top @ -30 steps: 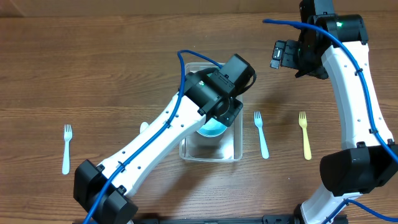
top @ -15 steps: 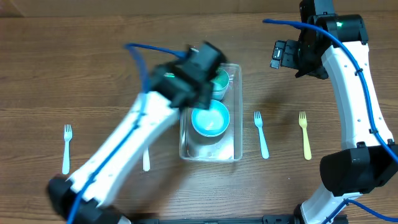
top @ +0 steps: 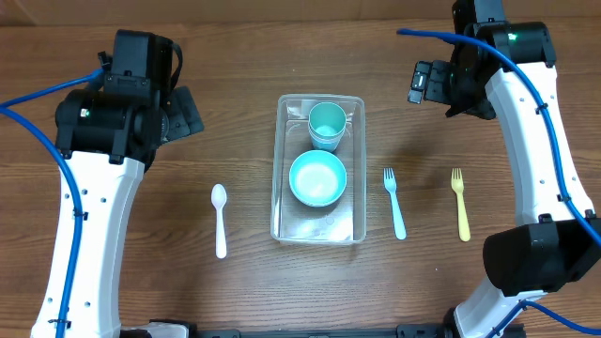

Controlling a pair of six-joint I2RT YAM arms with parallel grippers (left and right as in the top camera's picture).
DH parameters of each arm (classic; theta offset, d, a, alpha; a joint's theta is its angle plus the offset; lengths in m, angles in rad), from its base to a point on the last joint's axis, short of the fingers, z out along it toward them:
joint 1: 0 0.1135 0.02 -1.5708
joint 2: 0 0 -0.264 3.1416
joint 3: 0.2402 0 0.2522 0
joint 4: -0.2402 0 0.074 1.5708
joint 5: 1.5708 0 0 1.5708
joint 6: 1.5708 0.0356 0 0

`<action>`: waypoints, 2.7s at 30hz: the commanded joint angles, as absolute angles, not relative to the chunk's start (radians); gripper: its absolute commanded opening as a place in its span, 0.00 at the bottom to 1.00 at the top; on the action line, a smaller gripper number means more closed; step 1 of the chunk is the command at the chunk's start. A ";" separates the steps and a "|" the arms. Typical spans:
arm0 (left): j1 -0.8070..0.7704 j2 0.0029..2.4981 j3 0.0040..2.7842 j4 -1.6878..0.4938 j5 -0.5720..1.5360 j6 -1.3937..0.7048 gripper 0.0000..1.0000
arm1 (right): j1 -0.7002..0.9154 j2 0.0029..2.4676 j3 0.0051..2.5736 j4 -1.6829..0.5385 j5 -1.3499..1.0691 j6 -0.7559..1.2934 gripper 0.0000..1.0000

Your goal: Pack container

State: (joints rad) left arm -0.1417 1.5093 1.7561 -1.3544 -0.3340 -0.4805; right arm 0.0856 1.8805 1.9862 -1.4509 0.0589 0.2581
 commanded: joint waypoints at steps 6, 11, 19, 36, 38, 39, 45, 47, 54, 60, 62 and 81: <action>-0.138 1.504 1.777 -1.354 -0.344 -0.502 1.00 | 0.083 1.846 2.013 -1.446 0.065 0.262 1.00; -0.138 1.504 1.777 -1.354 -0.344 -0.502 1.00 | 0.083 1.846 2.013 -1.581 0.068 0.245 1.00; -0.138 1.504 1.777 -1.354 -0.344 -0.502 1.00 | 0.068 1.845 1.901 -1.687 0.104 0.201 1.00; -0.138 1.504 1.777 -1.354 -0.344 -0.502 1.00 | 0.062 1.823 1.524 -1.433 0.066 0.163 0.87; -0.138 1.504 1.777 -1.354 -0.344 -0.502 1.00 | 0.054 1.823 1.490 -1.380 0.066 0.163 0.87; -0.138 1.504 1.777 -1.354 -0.344 -0.502 1.00 | 0.047 1.823 1.477 -1.357 0.066 0.162 0.87; -0.138 1.504 1.777 -1.354 -0.344 -0.502 1.00 | -0.034 1.823 1.472 -1.311 0.106 0.142 0.86; -0.138 1.504 1.777 -1.354 -0.344 -0.502 1.00 | -0.080 1.823 1.472 -1.314 0.112 0.118 0.86; -0.138 1.504 1.777 -1.354 -0.344 -0.502 1.00 | -0.178 1.823 1.428 -1.286 0.092 0.096 0.86; -0.138 1.504 1.777 -1.354 -0.344 -0.502 1.00 | -0.181 1.824 1.262 -1.122 0.130 0.095 0.86; -0.138 1.504 1.777 -1.354 -0.344 -0.502 1.00 | -0.181 1.824 1.237 -1.100 0.141 0.075 0.86; -0.138 1.504 1.777 -1.354 -0.343 -0.502 1.00 | -0.181 1.824 1.127 -0.947 0.075 -0.060 0.56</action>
